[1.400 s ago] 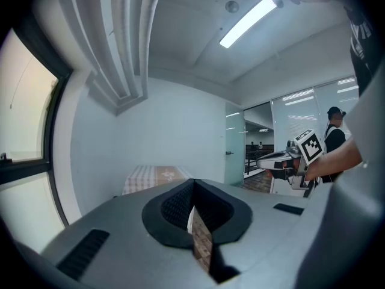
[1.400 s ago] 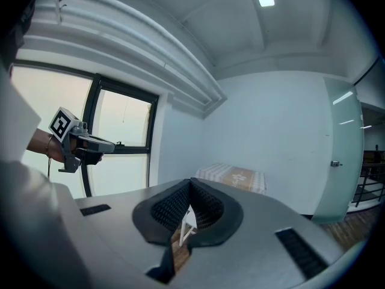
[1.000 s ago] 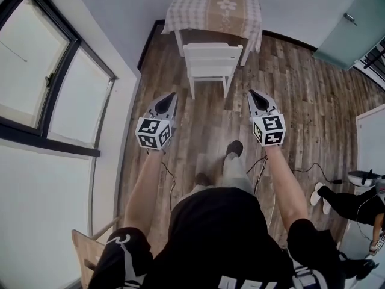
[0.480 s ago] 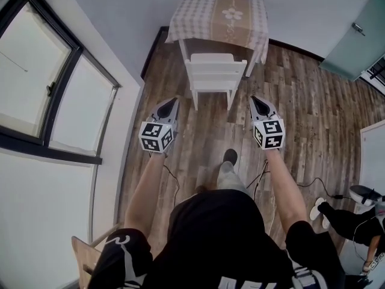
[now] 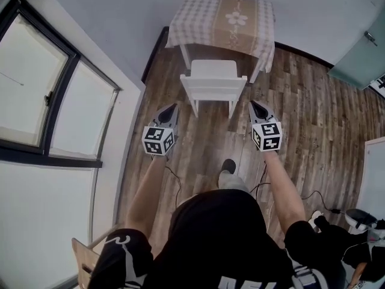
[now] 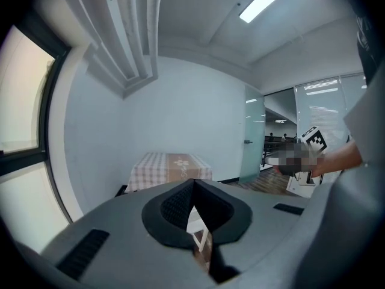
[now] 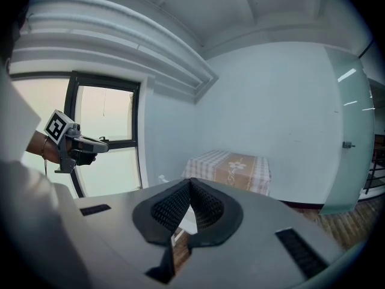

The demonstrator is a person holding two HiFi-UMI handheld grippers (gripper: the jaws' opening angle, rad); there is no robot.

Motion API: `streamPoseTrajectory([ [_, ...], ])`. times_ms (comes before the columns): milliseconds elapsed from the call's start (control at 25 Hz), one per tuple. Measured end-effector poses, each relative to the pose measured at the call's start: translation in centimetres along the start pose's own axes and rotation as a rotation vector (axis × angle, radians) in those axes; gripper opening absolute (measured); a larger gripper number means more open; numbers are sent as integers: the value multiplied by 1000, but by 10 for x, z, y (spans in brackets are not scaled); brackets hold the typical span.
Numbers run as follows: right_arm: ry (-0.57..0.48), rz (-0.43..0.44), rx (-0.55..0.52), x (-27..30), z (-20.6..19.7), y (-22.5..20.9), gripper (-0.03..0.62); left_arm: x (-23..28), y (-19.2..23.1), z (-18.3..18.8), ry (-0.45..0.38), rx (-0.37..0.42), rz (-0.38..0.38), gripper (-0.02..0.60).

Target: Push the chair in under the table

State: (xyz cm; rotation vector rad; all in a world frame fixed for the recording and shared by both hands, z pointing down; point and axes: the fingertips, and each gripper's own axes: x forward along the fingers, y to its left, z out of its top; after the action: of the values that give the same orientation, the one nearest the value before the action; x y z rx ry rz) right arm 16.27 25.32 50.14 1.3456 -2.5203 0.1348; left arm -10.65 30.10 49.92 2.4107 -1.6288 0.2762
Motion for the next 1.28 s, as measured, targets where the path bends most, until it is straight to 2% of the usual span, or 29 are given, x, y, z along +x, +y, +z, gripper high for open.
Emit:
streamPoseTrajectory([
  [320, 55, 63, -4, 53, -24, -59, 12, 69, 1, -10, 55, -19, 71, 25],
  [640, 82, 101, 5, 96, -35, -86, 12, 106, 5, -17, 91, -45, 114, 25],
  [1000, 142, 100, 14, 137, -55, -96, 12, 146, 36, -35, 137, -72, 124, 25],
  [1280, 205, 59, 25, 167, -71, -112, 12, 175, 73, -54, 193, -98, 124, 25],
])
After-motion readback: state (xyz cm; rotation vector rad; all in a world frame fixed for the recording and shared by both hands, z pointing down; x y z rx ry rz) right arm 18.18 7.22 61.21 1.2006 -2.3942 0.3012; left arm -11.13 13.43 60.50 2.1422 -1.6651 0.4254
